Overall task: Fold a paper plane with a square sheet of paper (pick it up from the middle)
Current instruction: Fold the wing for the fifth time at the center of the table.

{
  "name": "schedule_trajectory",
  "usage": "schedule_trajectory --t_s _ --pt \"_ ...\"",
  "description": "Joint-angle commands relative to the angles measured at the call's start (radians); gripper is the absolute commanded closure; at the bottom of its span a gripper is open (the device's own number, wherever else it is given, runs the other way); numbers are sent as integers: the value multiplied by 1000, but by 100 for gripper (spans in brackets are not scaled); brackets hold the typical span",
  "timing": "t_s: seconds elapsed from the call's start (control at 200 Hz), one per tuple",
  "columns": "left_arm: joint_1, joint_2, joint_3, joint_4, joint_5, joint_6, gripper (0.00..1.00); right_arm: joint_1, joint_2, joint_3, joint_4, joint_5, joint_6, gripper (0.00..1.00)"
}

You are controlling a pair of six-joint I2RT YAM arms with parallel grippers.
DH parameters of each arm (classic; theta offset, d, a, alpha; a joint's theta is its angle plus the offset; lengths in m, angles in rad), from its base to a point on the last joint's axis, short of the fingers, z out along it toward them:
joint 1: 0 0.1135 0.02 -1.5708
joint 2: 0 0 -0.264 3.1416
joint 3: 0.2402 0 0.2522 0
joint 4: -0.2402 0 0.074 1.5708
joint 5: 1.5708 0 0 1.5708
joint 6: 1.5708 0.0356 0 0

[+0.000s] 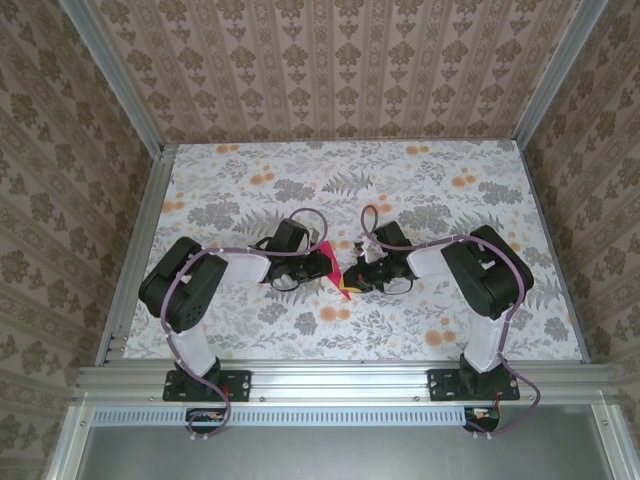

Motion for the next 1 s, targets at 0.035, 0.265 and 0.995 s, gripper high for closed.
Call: schedule_trajectory --t_s 0.035,0.265,0.995 --pt "3 38 -1 -77 -47 -16 80 -4 -42 -1 -166 38 -51 93" --pt "4 40 -3 -78 -45 -17 80 10 -66 -18 -223 30 -95 88" --pt "-2 123 136 -356 -117 -45 85 47 -114 26 -340 115 -289 83"
